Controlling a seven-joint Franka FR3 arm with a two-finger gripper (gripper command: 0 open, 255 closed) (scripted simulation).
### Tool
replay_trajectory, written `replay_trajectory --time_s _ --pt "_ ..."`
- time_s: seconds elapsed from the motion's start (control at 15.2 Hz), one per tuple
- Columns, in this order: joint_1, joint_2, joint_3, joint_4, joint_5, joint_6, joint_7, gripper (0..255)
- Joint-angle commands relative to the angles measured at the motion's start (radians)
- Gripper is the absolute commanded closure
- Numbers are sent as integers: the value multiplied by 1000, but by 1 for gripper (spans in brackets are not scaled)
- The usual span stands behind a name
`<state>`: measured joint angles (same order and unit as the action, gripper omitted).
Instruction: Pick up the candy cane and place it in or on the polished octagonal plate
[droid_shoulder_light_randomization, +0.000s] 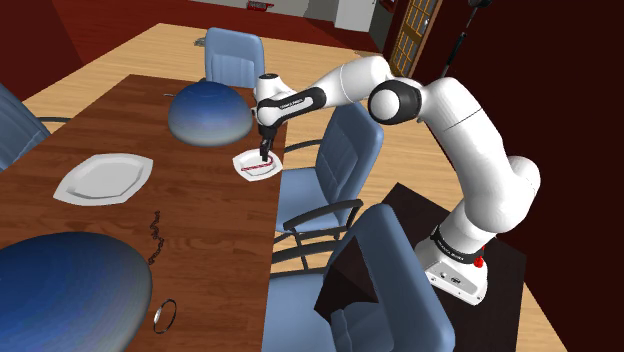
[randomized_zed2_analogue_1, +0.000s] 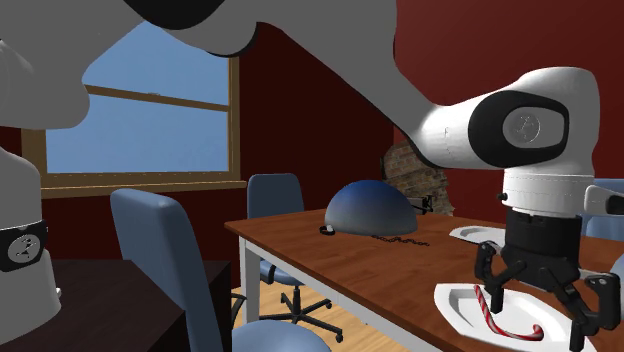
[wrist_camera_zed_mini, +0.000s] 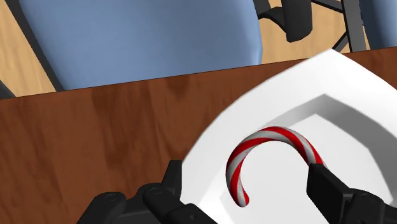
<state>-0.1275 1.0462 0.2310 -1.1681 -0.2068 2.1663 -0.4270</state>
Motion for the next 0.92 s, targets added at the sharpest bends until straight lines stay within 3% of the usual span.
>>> replay_trajectory --time_s 0.0,0.33,0.86 --pt "0 0 0 0 0 0 0 0" --pt "-9 -81 11 -15 10 -67 -4 0" --pt "-9 -81 11 -15 10 -67 -4 0"
